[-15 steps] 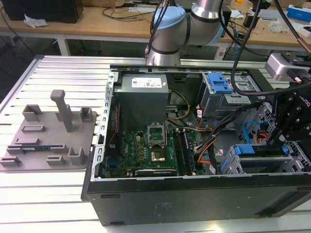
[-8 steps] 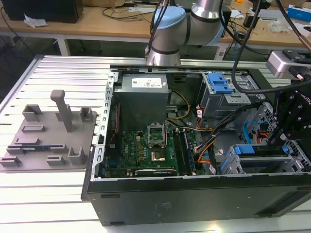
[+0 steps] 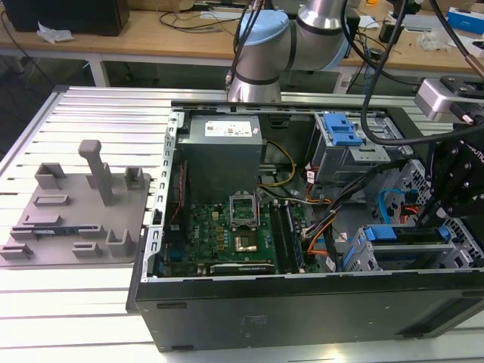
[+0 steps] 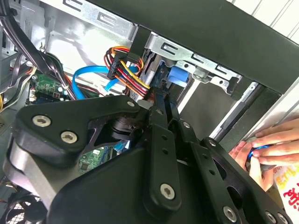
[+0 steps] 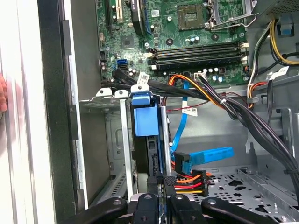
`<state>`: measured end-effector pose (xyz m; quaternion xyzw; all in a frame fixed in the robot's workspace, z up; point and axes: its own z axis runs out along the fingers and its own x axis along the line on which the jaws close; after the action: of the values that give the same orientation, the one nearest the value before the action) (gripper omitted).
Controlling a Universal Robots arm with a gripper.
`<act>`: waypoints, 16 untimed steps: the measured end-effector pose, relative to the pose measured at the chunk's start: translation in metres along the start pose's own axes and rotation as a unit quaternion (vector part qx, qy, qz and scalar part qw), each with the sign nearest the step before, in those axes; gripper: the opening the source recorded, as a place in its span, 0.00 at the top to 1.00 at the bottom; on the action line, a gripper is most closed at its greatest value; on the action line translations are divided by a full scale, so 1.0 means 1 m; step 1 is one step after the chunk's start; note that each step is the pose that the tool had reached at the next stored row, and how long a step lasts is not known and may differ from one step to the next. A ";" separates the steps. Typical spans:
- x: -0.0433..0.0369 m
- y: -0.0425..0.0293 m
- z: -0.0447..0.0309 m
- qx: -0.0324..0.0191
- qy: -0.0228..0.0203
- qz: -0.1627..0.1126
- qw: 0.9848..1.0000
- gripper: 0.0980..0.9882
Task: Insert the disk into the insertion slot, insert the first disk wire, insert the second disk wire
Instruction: 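Insert the first disk wire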
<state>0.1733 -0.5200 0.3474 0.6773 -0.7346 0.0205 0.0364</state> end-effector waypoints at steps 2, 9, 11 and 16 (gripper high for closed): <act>0.0009 -0.0001 0.0002 0.000 0.000 0.000 1.000 0.93; 0.0009 0.0003 0.0003 0.001 0.000 -0.006 1.000 0.93; 0.0004 0.0008 0.0003 0.001 0.000 -0.011 1.000 0.93; 0.0004 0.0008 0.0002 0.001 0.000 -0.015 1.000 0.93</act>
<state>0.1725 -0.5203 0.3472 0.6880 -0.7245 0.0212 0.0362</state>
